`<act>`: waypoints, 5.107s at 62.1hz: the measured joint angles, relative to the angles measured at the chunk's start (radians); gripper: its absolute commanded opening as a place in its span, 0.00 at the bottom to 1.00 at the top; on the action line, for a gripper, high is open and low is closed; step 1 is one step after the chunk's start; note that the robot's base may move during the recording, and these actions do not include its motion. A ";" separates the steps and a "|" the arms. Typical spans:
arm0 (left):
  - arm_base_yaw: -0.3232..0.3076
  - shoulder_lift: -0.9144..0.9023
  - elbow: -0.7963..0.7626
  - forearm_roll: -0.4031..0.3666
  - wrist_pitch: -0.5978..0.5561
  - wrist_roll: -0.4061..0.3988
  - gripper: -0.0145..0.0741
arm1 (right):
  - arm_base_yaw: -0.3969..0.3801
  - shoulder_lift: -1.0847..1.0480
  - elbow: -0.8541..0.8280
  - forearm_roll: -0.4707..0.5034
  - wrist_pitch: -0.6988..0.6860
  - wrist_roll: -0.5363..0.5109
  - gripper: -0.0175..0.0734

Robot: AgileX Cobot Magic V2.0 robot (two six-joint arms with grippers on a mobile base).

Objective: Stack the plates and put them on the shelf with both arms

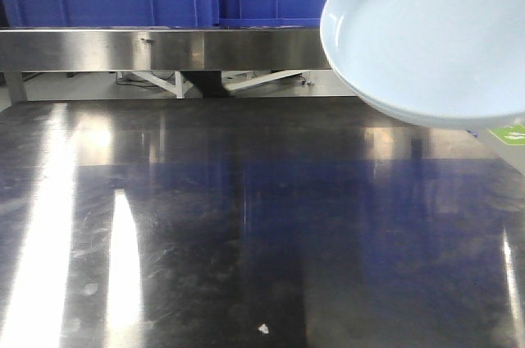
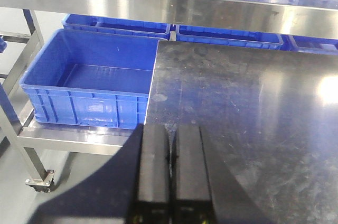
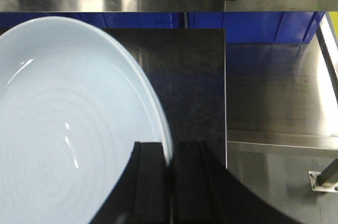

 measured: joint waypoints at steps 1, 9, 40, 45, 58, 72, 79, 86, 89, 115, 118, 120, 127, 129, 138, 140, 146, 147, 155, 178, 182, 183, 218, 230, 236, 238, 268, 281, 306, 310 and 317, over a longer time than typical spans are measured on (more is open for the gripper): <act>0.000 0.000 0.000 0.000 0.000 0.000 0.26 | 0.000 -0.009 0.005 0.000 -0.003 0.000 0.25; 0.000 0.000 0.000 0.000 0.000 0.000 0.26 | -0.020 -0.074 0.075 0.000 -0.064 0.000 0.25; 0.000 0.000 0.000 0.000 0.000 0.000 0.26 | -0.055 -0.124 0.156 0.000 -0.155 0.000 0.25; 0.000 0.000 0.000 0.000 0.000 0.000 0.26 | -0.055 -0.124 0.156 0.000 -0.157 0.000 0.25; 0.000 0.000 0.000 0.000 0.000 0.000 0.26 | -0.055 -0.124 0.156 0.000 -0.162 0.000 0.25; 0.000 0.000 0.000 0.000 0.000 0.000 0.26 | -0.055 -0.124 0.156 0.000 -0.162 0.000 0.25; 0.000 0.000 0.000 0.000 0.000 0.000 0.26 | -0.055 -0.124 0.156 0.000 -0.162 0.000 0.25; 0.000 0.000 0.000 0.000 0.000 0.000 0.26 | -0.055 -0.124 0.156 0.000 -0.162 0.000 0.25; 0.000 0.000 0.000 0.000 0.000 0.000 0.26 | -0.055 -0.124 0.156 0.000 -0.162 0.000 0.25; 0.000 0.000 0.000 0.000 0.000 0.000 0.26 | -0.055 -0.124 0.156 0.000 -0.162 0.000 0.25; 0.000 0.000 0.000 0.000 0.000 0.000 0.26 | -0.055 -0.124 0.156 0.000 -0.162 0.000 0.25; 0.000 0.000 0.000 0.000 0.000 0.000 0.26 | -0.055 -0.124 0.156 0.000 -0.162 0.000 0.25; 0.000 0.000 0.000 0.000 0.000 0.000 0.26 | -0.055 -0.124 0.156 0.000 -0.163 0.000 0.25; 0.000 0.000 0.000 0.000 0.000 0.000 0.26 | -0.055 -0.124 0.156 0.000 -0.163 0.000 0.25; 0.000 0.000 0.000 0.000 0.000 0.000 0.26 | -0.055 -0.124 0.156 0.000 -0.164 0.000 0.25; 0.000 0.000 0.000 0.000 0.000 0.000 0.26 | -0.055 -0.124 0.156 0.000 -0.164 0.000 0.25; 0.000 0.000 0.000 0.000 0.000 0.000 0.26 | -0.055 -0.124 0.156 0.000 -0.164 0.000 0.25; 0.000 0.000 0.000 0.000 0.000 0.000 0.26 | -0.055 -0.124 0.156 0.000 -0.164 0.000 0.25; 0.000 0.000 0.000 0.000 0.000 0.000 0.26 | -0.055 -0.124 0.156 0.000 -0.164 0.000 0.25; 0.000 0.000 0.000 0.000 -0.002 0.000 0.26 | -0.055 -0.124 0.156 0.000 -0.165 0.000 0.25; 0.000 0.000 0.000 0.000 -0.002 0.000 0.26 | -0.055 -0.124 0.156 0.000 -0.165 0.000 0.25; 0.000 0.000 0.000 0.000 -0.002 0.000 0.26 | -0.055 -0.124 0.156 0.000 -0.165 0.000 0.25; 0.000 0.000 0.000 0.000 -0.002 0.000 0.26 | -0.055 -0.124 0.156 0.000 -0.165 0.000 0.25; 0.000 0.000 0.000 0.000 -0.002 0.000 0.26 | -0.055 -0.124 0.156 0.000 -0.165 0.000 0.25; 0.000 0.000 0.000 0.000 -0.002 0.000 0.26 | -0.055 -0.124 0.156 0.000 -0.165 -0.001 0.25; 0.000 0.000 0.000 0.000 -0.002 0.000 0.26 | -0.055 -0.124 0.156 0.000 -0.165 -0.001 0.25; 0.000 0.000 0.000 0.000 -0.002 0.000 0.26 | -0.055 -0.124 0.156 0.000 -0.165 -0.001 0.25; 0.000 0.000 0.000 0.000 -0.002 0.000 0.26 | -0.055 -0.124 0.156 0.000 -0.165 -0.001 0.25; 0.000 0.000 0.000 0.000 -0.002 0.000 0.26 | -0.055 -0.124 0.156 0.000 -0.165 -0.001 0.25; 0.000 0.000 0.000 0.000 -0.002 0.000 0.26 | -0.055 -0.124 0.156 0.000 -0.165 -0.001 0.25; 0.000 0.000 0.000 0.000 -0.002 0.000 0.26 | -0.055 -0.124 0.156 0.000 -0.165 -0.001 0.25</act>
